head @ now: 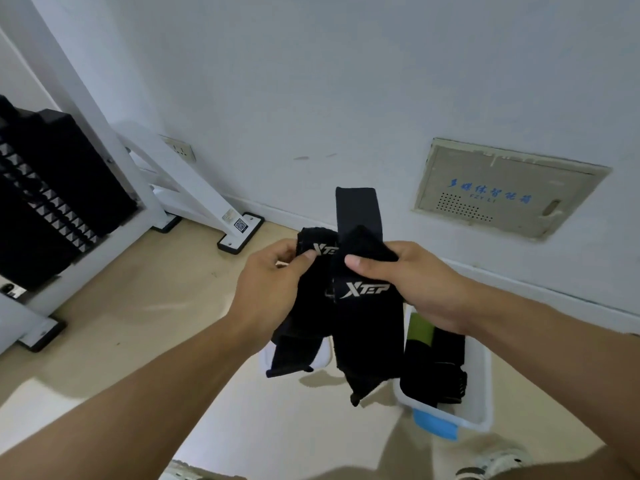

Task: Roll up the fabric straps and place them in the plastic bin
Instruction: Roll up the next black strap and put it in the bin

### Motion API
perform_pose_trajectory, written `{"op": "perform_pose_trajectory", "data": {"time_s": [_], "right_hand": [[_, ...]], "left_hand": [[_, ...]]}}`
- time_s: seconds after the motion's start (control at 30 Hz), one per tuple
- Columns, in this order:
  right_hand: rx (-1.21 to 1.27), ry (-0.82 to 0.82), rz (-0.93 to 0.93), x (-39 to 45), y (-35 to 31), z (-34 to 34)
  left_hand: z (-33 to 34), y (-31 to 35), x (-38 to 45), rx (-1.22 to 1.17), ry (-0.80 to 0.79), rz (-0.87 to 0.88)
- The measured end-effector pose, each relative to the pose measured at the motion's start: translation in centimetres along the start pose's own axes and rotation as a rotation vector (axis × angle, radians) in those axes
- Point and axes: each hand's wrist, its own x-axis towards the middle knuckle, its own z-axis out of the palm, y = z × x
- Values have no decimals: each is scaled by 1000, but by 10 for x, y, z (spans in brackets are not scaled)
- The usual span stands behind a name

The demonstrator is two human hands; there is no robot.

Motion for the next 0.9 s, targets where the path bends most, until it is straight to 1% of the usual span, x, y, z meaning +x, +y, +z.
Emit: {"op": "perform_pose_trajectory", "data": {"time_s": [0.1,0.17,0.23,0.33,0.4,0.5,0.6,0.67,0.7,0.73,0.8,0.9], "right_hand": [[-10,48,1,2,4,6],[1,52,-6,3,4,7],[-14,53,-29,5,5,6],[-48,62,-68,6,4,6],[-115,76,-139,6,5,7],[-314,125,-283,4,3,8],[-412,169,-367,8,4,8],[-525,272,-420,14,7,9],[-543,313,-426,15,6,10],[-508,320,-422,13,4,12],[-437,281,-387,11,0,14],[-426,222,-318,12,3,11]], "left_hand": [[3,2,-3,-140,-82,-59],[5,3,-5,-182,-139,-57],[5,3,-5,-196,-144,-43],[4,3,-4,-213,-131,-69],[4,4,-4,-230,-147,-81],[4,3,-5,-206,-163,-57],[4,2,-5,-173,-183,-30],[3,3,-5,-176,-198,-29],[2,4,-5,-177,-205,-32],[2,5,-5,-180,-209,-38],[1,9,-8,-194,-207,-48],[0,14,-10,-218,-166,-90]]}}
